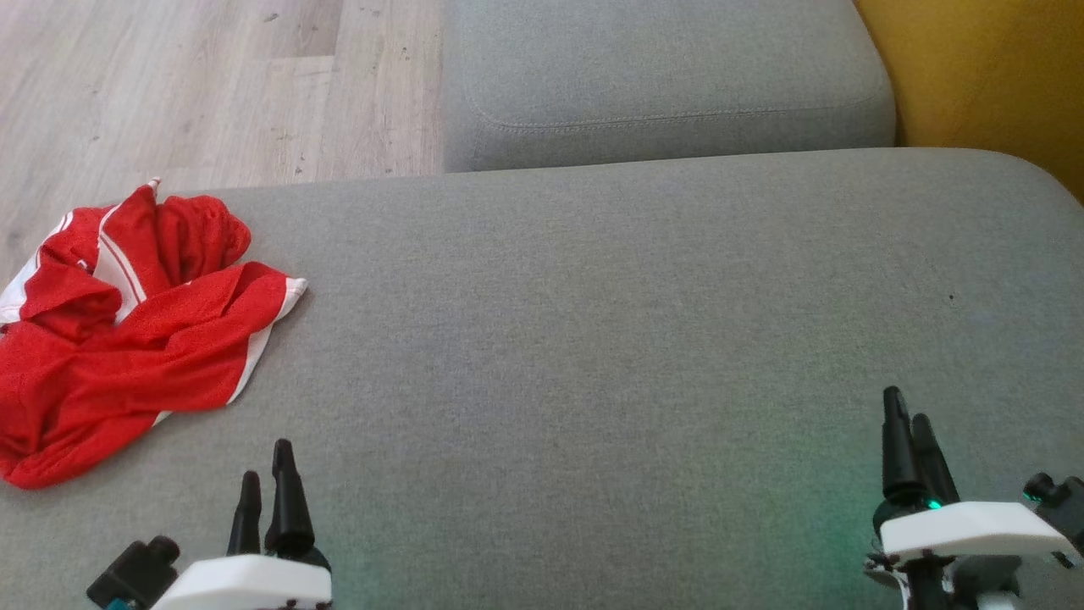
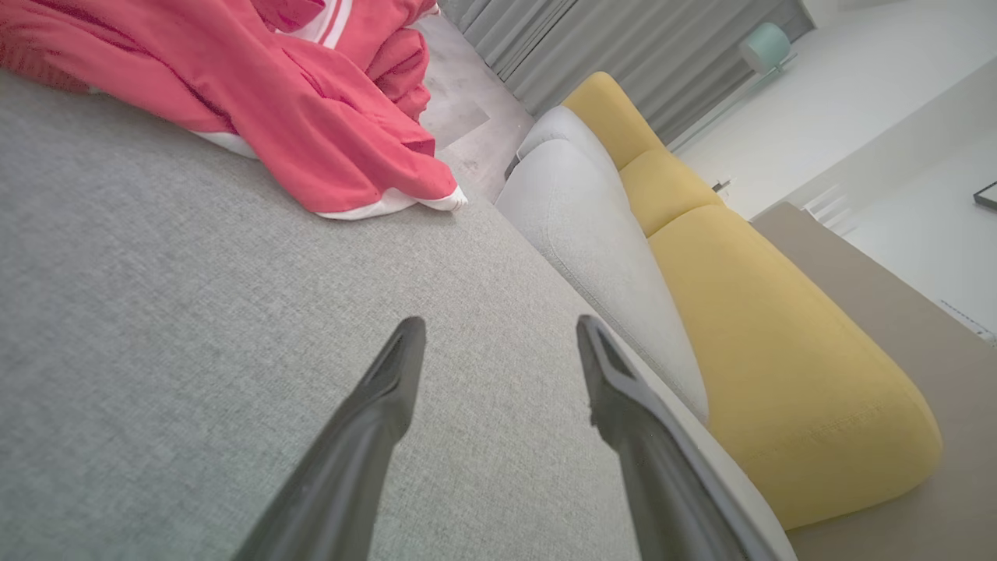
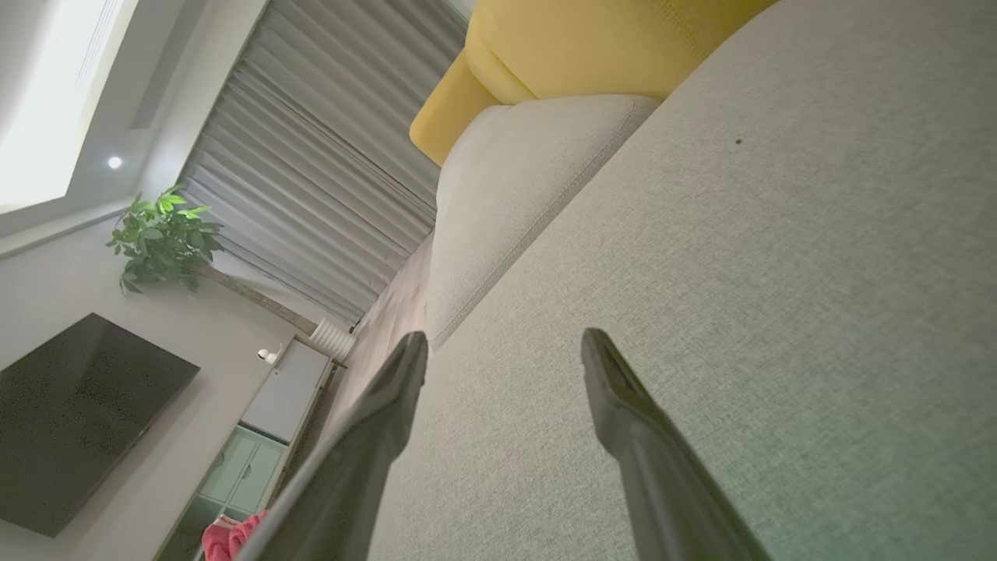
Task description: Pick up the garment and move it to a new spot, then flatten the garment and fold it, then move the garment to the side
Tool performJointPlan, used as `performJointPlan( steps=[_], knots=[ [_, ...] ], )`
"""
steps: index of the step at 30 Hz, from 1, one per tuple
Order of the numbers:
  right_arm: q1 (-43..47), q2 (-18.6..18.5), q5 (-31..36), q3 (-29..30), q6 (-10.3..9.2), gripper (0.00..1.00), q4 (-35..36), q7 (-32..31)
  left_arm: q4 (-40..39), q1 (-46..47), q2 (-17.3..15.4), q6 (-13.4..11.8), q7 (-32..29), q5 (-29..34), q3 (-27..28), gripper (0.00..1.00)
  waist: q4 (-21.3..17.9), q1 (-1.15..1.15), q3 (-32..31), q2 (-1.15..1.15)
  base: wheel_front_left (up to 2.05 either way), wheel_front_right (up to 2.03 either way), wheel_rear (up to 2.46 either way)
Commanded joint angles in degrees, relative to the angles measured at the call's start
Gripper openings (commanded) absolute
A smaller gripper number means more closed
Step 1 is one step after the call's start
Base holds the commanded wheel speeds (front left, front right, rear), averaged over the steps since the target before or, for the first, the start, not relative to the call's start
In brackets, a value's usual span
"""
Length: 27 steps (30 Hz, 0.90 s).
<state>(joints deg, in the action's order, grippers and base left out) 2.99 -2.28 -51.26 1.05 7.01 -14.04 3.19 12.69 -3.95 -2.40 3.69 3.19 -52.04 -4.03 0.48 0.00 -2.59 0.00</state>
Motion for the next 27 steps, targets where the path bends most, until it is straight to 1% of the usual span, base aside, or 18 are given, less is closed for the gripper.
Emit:
performJointPlan(
  steps=[1,13,14,27],
  knots=[
    [-1.11,-0.36,2.08,-1.04,0.23,1.0,2.26,0.86,-2.17,1.01,-0.37,-0.26,0.79,2.1,0.21,1.0,0.01,0.0,-0.02,0.0,0.0,0.0,0.0],
    [-0.69,-0.41,11.35,-2.86,0.28,1.0,2.53,2.88,-1.23,0.16,-0.58,-0.97,2.83,10.57,-0.68,1.0,0.32,0.0,-0.09,0.0,0.0,0.0,0.0],
    [-0.69,-0.41,11.35,-2.86,0.28,1.0,2.53,2.88,-1.23,0.16,-0.58,-0.97,2.83,10.57,-0.68,1.0,0.32,0.0,-0.09,0.0,0.0,0.0,0.0],
    [-0.18,-0.45,21.73,-3.59,0.33,1.0,2.02,5.08,-0.78,-0.29,-0.81,-2.67,5.04,19.12,-1.05,1.0,0.61,0.0,-0.37,0.0,0.0,0.0,0.0]
  ],
)
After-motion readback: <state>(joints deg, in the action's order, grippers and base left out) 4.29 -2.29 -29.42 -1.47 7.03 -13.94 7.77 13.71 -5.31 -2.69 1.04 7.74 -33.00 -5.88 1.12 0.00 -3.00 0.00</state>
